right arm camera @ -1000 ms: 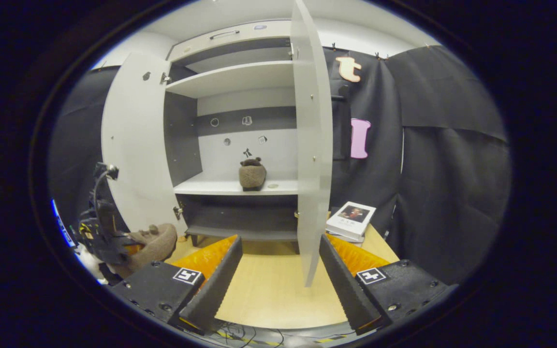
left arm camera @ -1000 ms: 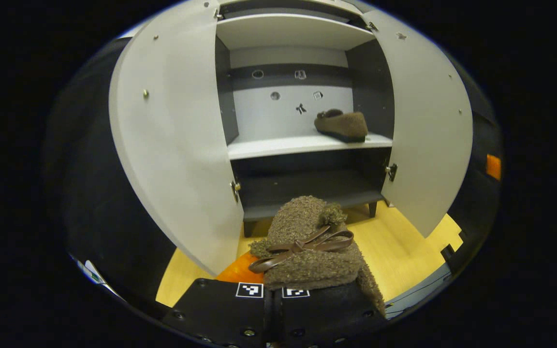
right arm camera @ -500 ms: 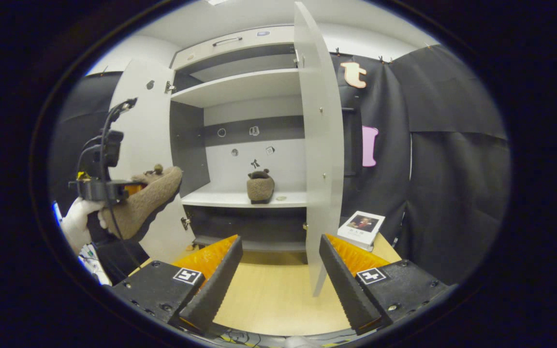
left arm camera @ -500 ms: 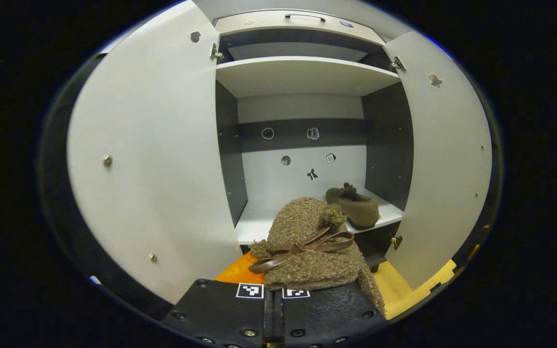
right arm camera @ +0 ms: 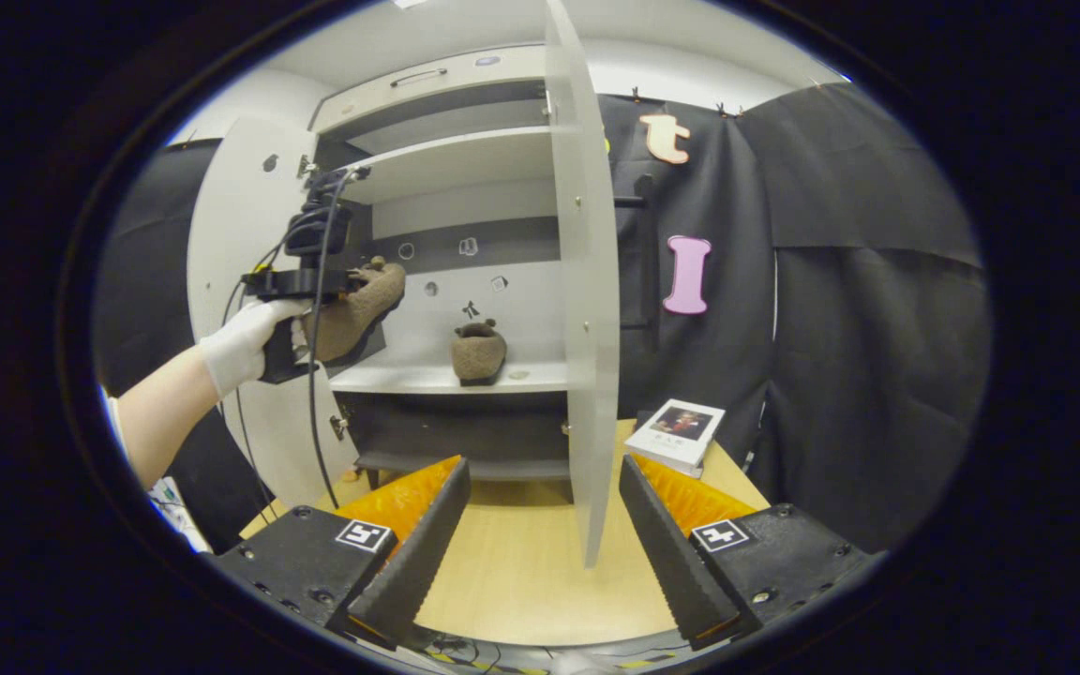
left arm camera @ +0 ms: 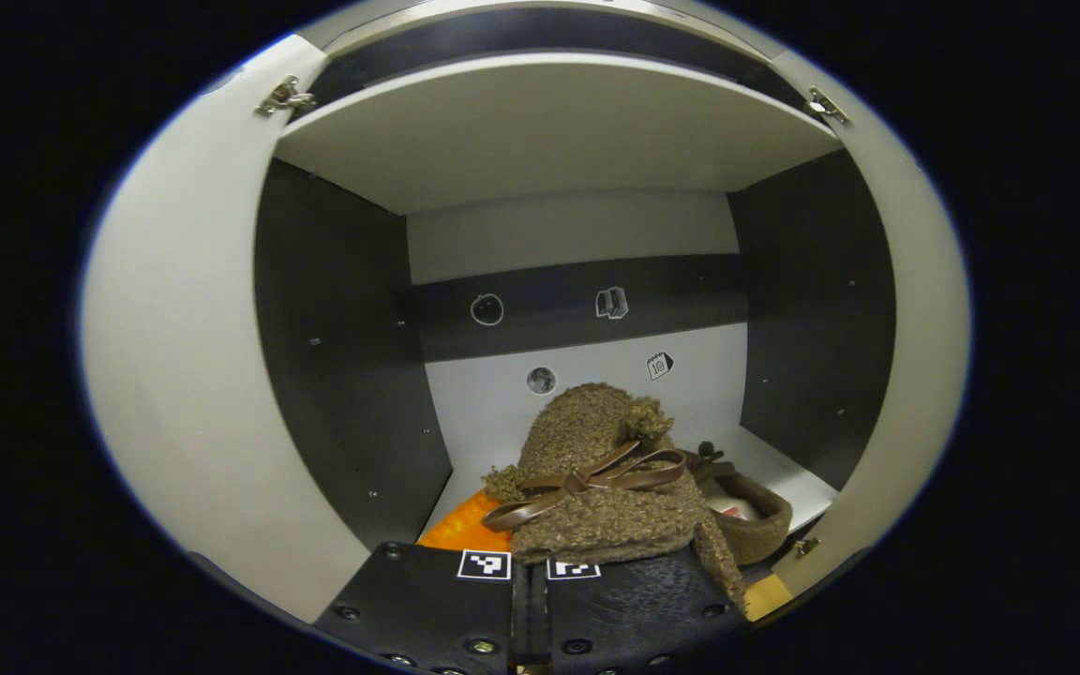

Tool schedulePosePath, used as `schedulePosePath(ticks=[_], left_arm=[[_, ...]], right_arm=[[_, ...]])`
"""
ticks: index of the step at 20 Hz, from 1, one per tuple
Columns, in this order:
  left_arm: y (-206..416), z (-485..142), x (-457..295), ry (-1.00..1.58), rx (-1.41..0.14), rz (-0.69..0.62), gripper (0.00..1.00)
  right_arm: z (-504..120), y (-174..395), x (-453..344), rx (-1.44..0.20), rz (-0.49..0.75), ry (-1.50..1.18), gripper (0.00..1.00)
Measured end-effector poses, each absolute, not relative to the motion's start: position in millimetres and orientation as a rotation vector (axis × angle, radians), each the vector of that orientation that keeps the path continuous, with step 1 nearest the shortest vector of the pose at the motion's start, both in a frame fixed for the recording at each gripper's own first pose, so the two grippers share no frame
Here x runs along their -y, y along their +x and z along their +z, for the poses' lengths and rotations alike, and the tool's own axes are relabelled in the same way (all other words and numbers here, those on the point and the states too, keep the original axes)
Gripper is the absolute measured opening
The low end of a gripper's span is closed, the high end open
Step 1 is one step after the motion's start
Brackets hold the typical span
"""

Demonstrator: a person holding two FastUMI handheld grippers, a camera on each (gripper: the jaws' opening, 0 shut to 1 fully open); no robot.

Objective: Grab one shoe with the right hand and put it into the shoe cabinet, grab the other shoe with the left hand and put it into the shoe cabinet; then close the right door with the right hand and the left door with the left hand.

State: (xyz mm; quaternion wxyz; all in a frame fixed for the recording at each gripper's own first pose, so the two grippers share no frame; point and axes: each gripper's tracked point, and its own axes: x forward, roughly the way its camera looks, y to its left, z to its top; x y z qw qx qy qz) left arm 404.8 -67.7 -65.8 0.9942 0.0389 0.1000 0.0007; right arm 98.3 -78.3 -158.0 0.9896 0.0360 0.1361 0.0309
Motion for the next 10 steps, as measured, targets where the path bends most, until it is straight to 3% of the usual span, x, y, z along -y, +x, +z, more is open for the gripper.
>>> schedulePosePath(ticks=[10], left_arm=[[504, -183, 65, 0.086, -0.481, 0.023, 0.09]], right_arm=[[-172, 88, 111, -0.331, -0.042, 0.068, 1.00]])
